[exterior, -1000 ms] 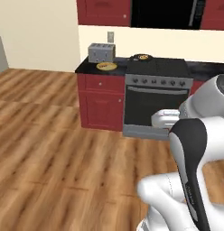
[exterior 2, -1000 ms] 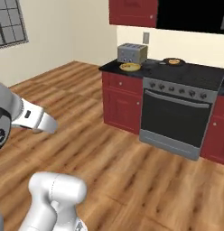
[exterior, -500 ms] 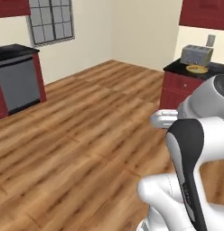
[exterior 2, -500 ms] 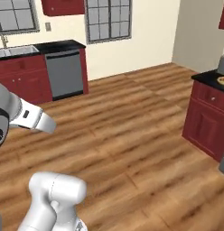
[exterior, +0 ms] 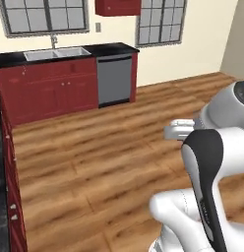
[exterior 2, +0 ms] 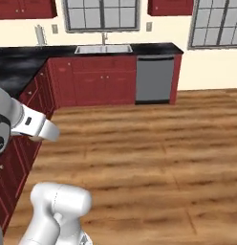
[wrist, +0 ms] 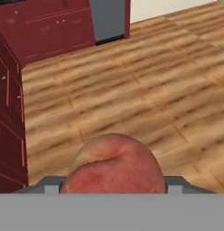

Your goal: Place the cold items (sweet potato and peach) from the fridge in one tupperware on the dining counter. Place the warm items (hot dog and kebab skewer) in the stove area in another tupperware.

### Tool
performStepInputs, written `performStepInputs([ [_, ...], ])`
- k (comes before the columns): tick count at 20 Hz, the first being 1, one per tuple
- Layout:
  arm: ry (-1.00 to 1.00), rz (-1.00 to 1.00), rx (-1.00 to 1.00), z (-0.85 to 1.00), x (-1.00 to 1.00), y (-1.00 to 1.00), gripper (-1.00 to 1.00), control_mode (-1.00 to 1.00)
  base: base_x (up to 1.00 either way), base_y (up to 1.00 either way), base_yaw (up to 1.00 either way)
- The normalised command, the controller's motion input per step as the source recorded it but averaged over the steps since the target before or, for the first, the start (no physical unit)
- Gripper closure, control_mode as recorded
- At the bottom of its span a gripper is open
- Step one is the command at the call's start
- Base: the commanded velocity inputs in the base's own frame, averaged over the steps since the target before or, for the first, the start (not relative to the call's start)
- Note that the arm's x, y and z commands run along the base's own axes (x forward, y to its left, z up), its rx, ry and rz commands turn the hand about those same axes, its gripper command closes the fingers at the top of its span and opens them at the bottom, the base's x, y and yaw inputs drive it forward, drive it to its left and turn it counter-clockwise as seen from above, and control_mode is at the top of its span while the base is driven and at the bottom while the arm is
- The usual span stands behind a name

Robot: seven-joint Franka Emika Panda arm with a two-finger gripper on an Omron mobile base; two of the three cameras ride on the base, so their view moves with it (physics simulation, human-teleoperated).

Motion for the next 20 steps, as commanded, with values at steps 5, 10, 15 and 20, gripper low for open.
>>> performStepInputs([
  [5, 0.00, 0.00, 0.00, 0.00, 0.00, 0.00, 1.00, 1.00, -0.30, 0.04, 0.65],
  [10, 0.00, 0.00, 0.00, 0.00, 0.00, 0.00, 1.00, 1.00, -0.97, 0.14, 0.35],
  [15, 0.00, 0.00, 0.00, 0.00, 0.00, 0.00, 1.00, 1.00, -0.37, 0.83, 0.13],
  [20, 0.00, 0.00, 0.00, 0.00, 0.00, 0.00, 1.00, 1.00, -0.02, 1.00, 0.00],
])
